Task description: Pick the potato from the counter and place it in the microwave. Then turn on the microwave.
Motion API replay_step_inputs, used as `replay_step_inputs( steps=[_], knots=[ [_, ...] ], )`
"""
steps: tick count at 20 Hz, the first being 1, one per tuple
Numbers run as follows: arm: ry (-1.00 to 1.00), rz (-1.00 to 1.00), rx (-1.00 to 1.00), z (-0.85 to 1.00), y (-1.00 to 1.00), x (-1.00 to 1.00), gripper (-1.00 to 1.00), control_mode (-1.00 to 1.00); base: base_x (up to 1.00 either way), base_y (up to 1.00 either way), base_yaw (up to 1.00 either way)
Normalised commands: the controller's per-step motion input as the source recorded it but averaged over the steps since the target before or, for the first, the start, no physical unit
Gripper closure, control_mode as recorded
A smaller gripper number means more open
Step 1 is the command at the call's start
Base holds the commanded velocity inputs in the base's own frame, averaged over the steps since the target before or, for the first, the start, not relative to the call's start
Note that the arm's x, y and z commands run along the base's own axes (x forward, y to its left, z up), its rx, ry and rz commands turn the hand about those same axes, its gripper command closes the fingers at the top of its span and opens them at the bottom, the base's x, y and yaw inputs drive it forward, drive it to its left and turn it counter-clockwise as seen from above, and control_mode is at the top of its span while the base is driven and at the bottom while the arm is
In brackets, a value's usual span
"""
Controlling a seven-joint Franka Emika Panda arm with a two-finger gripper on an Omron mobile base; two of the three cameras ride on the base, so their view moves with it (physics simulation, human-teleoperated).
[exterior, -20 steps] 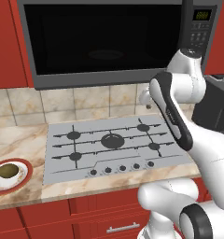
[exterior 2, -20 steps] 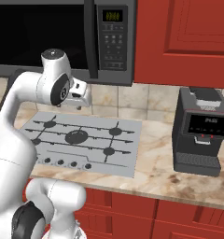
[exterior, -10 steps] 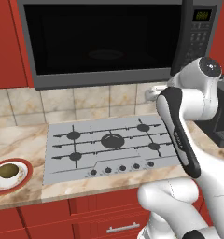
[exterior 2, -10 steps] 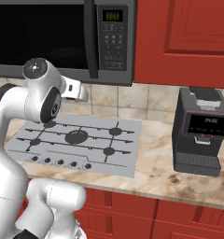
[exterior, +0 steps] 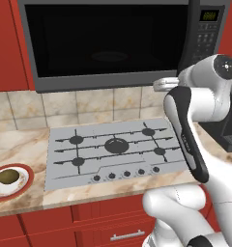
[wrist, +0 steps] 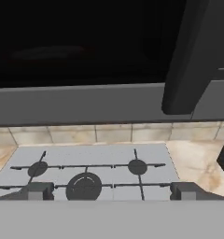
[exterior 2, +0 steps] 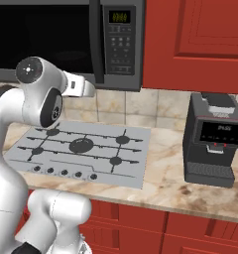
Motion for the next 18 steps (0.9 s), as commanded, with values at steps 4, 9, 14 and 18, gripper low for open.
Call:
replay_step_inputs(
  steps=[4, 9, 14, 18],
  knots=[
    [-0.03, -0.01, 0.00, 0.45, -0.13, 0.01, -1.00, -1.00, 0.00, 0.00, 0.00],
    [-0.01, 0.00, 0.00, 0.39, -0.15, 0.05, -1.00, -1.00, 0.00, 0.00, 0.00],
    [-0.03, 0.00, 0.00, 0.36, -0.23, 0.03, -1.00, -1.00, 0.00, 0.00, 0.00],
    [0.00, -0.01, 0.00, 0.34, -0.20, 0.09, -1.00, -1.00, 0.00, 0.00, 0.00]
  ],
)
